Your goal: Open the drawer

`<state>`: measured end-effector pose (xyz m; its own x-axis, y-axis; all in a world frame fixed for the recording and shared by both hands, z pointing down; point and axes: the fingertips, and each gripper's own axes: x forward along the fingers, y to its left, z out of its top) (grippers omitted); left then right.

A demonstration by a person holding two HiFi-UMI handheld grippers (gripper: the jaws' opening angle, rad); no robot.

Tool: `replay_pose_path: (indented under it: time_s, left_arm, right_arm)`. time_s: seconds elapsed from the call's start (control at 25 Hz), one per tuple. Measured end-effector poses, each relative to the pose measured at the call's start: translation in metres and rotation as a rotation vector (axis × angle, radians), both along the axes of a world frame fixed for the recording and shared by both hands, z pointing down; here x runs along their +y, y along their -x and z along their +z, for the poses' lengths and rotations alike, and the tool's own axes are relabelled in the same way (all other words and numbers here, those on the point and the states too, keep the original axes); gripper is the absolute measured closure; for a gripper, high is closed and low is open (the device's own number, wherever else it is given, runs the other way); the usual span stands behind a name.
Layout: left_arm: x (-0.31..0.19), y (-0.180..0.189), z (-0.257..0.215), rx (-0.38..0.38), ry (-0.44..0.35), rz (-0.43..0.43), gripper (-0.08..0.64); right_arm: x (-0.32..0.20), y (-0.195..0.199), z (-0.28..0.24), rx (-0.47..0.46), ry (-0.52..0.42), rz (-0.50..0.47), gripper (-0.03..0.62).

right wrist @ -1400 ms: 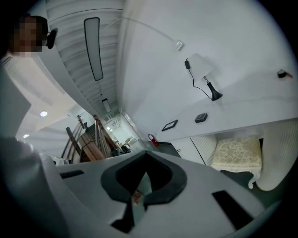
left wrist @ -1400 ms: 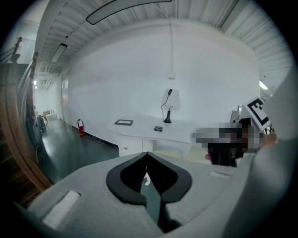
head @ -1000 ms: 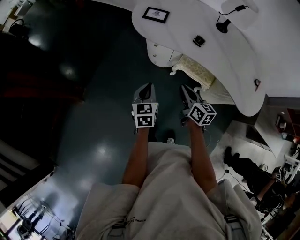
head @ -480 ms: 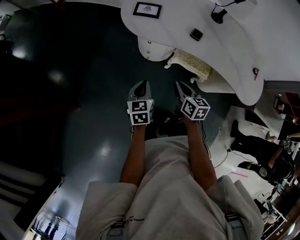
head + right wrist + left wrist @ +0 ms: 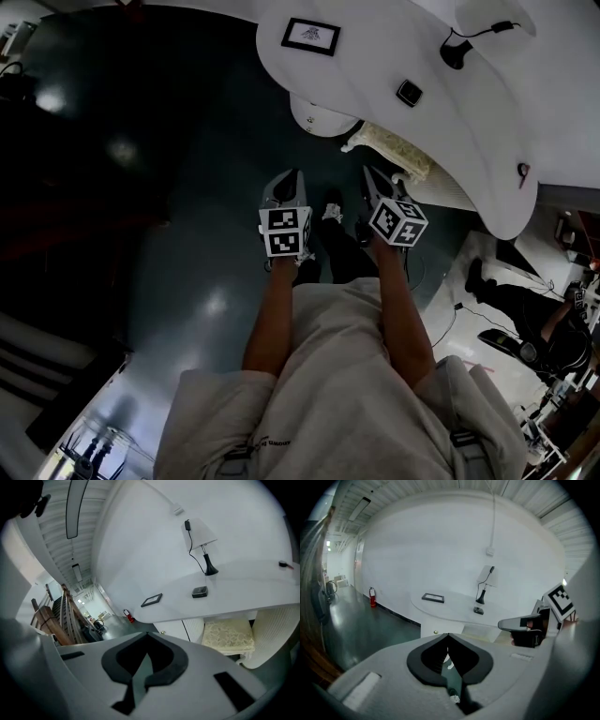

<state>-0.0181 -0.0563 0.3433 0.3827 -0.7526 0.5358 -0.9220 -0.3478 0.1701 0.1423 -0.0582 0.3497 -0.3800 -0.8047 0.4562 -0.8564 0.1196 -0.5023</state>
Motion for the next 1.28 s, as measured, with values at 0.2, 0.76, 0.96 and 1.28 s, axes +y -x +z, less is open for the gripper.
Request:
replay_pose_path:
  time_s: [0.2,0.76,0.96,1.28]
  left_arm:
    - [-0.031,0.0,-0.002,-0.002,0.009,-0.028,0.551]
    - [-0.093,-0.019,0.112,0.052,-0.017,0.026,0.551]
    - [-0.127,-0.015,0.2,0.017,-0.123,0.044,0.551]
    - [-0.175,-0.003,0.309,0.001,-0.232,0.103,0.551]
  right_arm:
    - [-0.04,0.007,-0.006,0.018,-0.024,-0.031,0.578]
    - [-0.104,-0.001,0.095,0.29,-0.148,-0.026,0.578]
    - [-0.13,0.007,0.174,0.366,-0.209,-0.044,0.577]
    - [-0.17,0.03,0.274,0.471,-0.334,-0.094,0.577]
